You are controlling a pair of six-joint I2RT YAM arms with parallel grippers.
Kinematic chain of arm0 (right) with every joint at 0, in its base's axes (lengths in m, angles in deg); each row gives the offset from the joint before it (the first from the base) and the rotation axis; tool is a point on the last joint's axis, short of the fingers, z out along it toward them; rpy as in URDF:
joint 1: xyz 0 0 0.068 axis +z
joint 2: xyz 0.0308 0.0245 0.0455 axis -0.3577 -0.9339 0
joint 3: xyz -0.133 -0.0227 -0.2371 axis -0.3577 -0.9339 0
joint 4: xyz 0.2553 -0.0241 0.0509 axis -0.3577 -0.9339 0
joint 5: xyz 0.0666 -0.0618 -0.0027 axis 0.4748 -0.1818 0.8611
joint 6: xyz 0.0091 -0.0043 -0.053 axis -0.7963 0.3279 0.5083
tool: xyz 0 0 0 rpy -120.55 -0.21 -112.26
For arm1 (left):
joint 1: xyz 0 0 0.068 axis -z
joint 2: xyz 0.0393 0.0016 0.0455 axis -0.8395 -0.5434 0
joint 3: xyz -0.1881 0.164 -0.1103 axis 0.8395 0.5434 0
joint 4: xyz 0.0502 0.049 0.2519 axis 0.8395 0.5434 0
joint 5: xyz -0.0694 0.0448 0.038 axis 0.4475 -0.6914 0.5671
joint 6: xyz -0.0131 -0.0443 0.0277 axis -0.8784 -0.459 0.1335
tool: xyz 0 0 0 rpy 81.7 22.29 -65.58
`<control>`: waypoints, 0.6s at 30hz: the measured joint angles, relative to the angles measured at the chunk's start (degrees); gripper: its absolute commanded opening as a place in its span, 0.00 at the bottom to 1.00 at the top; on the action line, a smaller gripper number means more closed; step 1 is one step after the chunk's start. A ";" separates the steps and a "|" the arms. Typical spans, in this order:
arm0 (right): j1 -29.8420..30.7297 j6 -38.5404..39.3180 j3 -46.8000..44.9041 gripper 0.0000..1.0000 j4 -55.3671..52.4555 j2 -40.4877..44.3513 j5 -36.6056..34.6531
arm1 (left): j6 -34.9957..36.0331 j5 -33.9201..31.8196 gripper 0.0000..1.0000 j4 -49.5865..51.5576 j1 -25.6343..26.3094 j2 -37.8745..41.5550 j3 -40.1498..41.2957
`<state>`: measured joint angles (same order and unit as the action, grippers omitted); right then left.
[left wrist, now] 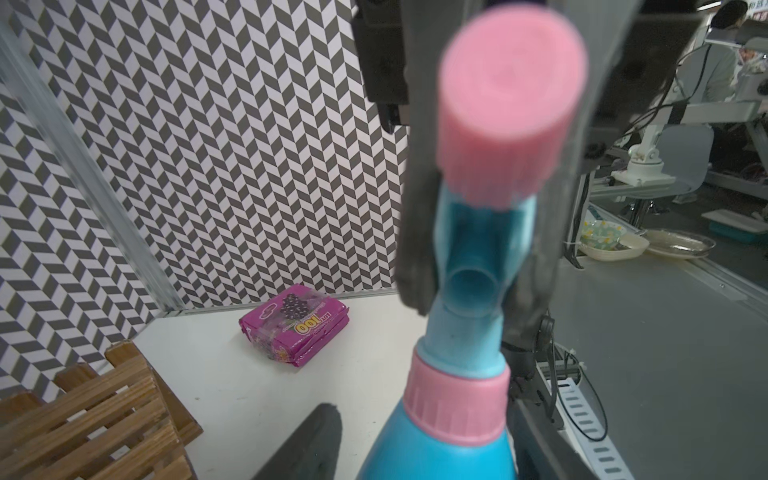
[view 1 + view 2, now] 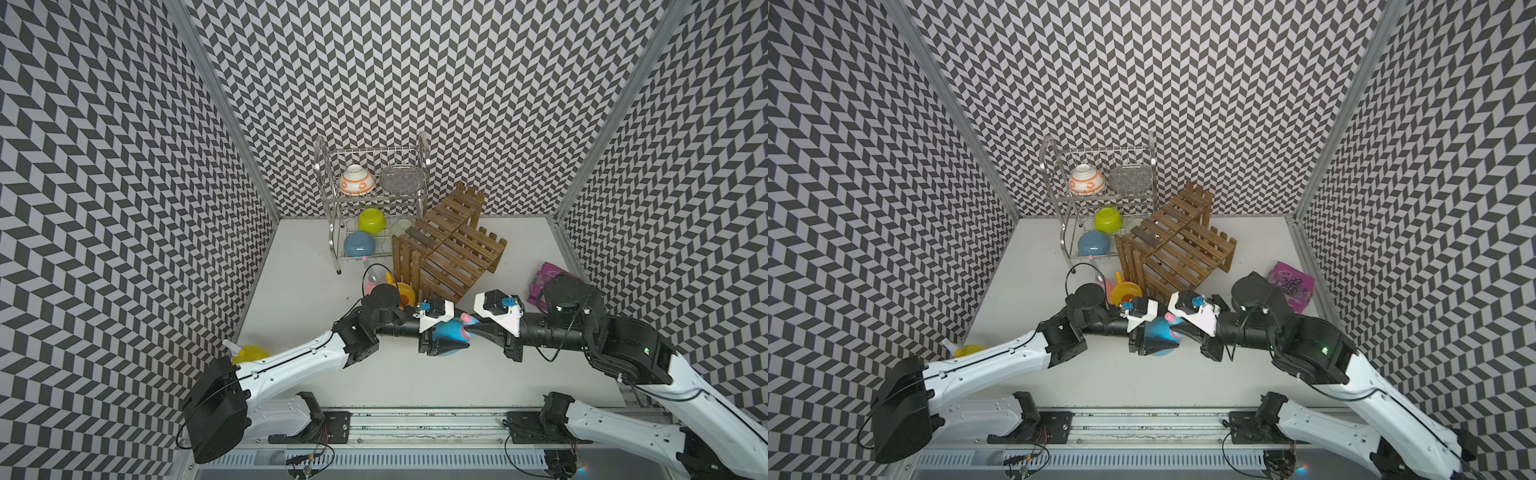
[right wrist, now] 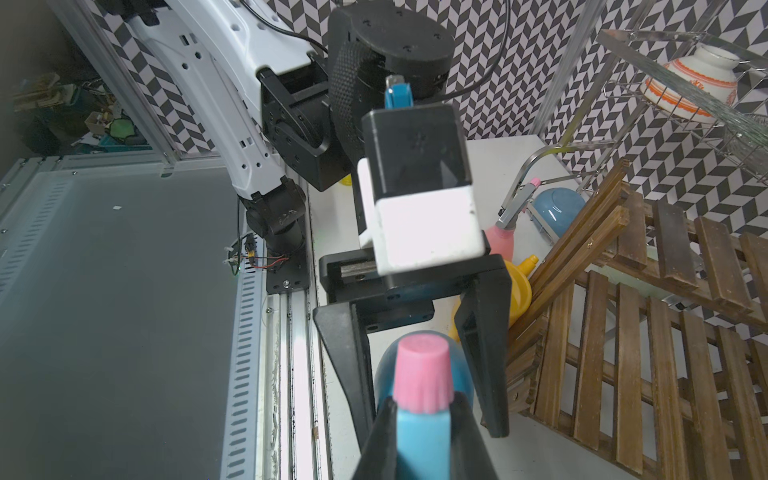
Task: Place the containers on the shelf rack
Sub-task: 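Pick up a container from the center of the board.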
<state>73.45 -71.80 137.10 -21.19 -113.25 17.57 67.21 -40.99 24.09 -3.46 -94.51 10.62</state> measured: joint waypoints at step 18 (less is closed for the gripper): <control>-0.11 -1.16 -0.59 0.00 -0.15 -0.13 -0.37 | 0.96 0.92 0.56 -0.76 0.50 -0.42 -1.60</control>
<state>73.34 -72.96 136.51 -21.35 -113.38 17.19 68.17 -40.07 23.32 -2.96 -94.93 9.02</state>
